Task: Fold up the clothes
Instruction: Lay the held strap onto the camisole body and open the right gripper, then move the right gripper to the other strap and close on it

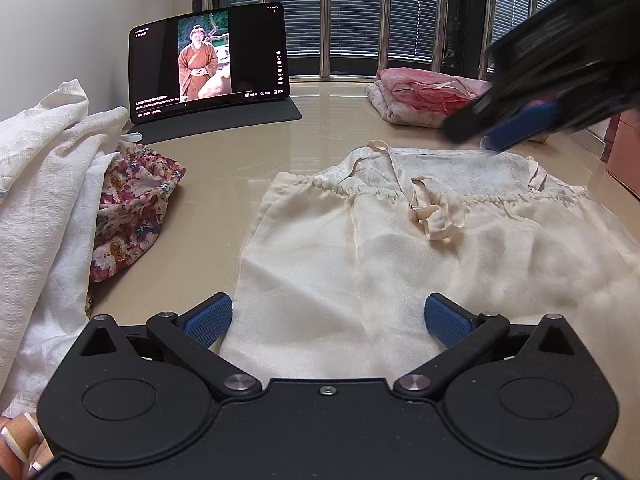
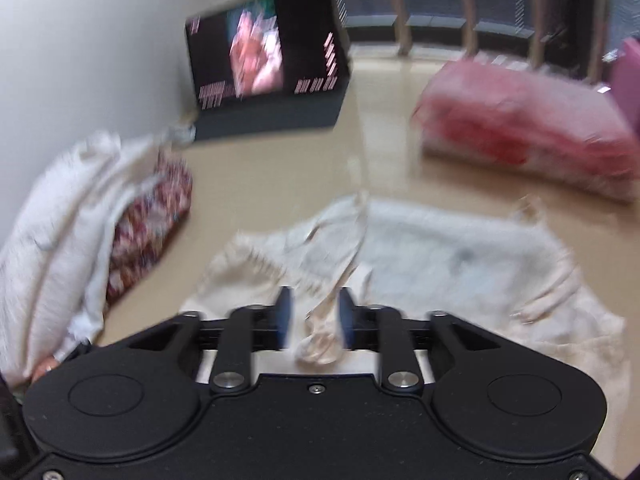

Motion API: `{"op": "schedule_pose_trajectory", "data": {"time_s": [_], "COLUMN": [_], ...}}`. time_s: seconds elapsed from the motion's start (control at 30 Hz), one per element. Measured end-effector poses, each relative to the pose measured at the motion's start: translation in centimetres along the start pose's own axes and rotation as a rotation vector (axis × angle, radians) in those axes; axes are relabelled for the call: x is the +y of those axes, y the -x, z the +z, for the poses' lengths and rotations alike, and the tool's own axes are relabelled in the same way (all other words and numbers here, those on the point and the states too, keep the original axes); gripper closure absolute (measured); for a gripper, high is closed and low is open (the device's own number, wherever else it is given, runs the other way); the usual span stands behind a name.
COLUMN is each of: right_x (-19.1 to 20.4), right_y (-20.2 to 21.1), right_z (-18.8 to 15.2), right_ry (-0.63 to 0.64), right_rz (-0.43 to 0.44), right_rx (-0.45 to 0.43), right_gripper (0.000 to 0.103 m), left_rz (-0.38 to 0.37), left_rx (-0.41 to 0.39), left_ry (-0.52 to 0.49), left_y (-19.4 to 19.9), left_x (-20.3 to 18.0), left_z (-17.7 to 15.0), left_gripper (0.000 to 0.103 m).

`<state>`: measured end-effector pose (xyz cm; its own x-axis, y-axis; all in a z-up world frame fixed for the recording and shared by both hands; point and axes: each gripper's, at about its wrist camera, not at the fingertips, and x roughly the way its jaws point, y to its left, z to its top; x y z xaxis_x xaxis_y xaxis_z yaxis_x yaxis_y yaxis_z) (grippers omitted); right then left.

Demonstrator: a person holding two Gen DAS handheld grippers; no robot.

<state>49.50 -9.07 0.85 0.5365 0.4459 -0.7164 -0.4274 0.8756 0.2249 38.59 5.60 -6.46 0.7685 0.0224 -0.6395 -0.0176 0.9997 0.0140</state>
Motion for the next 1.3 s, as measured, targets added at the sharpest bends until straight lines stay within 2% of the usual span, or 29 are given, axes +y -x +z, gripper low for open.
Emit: {"op": "schedule_pose_trajectory", "data": {"time_s": [0.03, 0.07, 0.1, 0.13, 0.37, 0.57, 0.67, 0.87, 0.97, 1.03, 1.17, 1.23, 1.3], "right_x": [-0.5, -1.0, -1.5, -2.2, -6.4, -6.4, -6.2, -6.6, -6.7, -6.9, -8.6, -9.4, -9.9], "right_y": [1.1, 2.1, 3.1, 3.9, 5.6, 6.5, 6.5, 5.9, 6.4, 6.9, 6.6, 6.2, 5.1], "right_z": [-0.3, -0.9, -1.5, -2.1, -8.1, -12.6, -13.8, -14.6, -14.2, -12.5, -6.8, -3.7, -1.0], "right_ry": [-0.005, -0.007, -0.009, -0.014, -0.091, -0.061, -0.028, -0.047, -0.065, -0.101, -0.263, -0.294, -0.283], "right_rz": [-0.025, -0.051, -0.078, -0.106, -0.21, -0.304, -0.338, -0.326, -0.303, -0.278, -0.213, -0.183, -0.206], "right_rx": [-0.033, -0.061, -0.088, -0.106, -0.115, -0.156, -0.149, -0.131, -0.138, -0.123, -0.042, -0.031, -0.026], "right_gripper": [0.032, 0.025, 0.011, 0.006, 0.003, 0.003, 0.003, 0.003, 0.003, 0.003, 0.003, 0.003, 0.003], "left_rz": [0.0, 0.0, 0.0, 0.0, 0.0, 0.0, 0.0, 0.0, 0.0, 0.0, 0.0, 0.0, 0.0], "left_rx": [0.0, 0.0, 0.0, 0.0, 0.0, 0.0, 0.0, 0.0, 0.0, 0.0, 0.0, 0.0, 0.0], "left_ry": [0.0, 0.0, 0.0, 0.0, 0.0, 0.0, 0.0, 0.0, 0.0, 0.0, 0.0, 0.0, 0.0], "left_y": [0.0, 0.0, 0.0, 0.0, 0.0, 0.0, 0.0, 0.0, 0.0, 0.0, 0.0, 0.0, 0.0], "left_x": [0.0, 0.0, 0.0, 0.0, 0.0, 0.0, 0.0, 0.0, 0.0, 0.0, 0.0, 0.0, 0.0], "left_z": [0.0, 0.0, 0.0, 0.0, 0.0, 0.0, 0.0, 0.0, 0.0, 0.0, 0.0, 0.0, 0.0], "left_gripper": [0.0, 0.0, 0.0, 0.0, 0.0, 0.0, 0.0, 0.0, 0.0, 0.0, 0.0, 0.0, 0.0]}}
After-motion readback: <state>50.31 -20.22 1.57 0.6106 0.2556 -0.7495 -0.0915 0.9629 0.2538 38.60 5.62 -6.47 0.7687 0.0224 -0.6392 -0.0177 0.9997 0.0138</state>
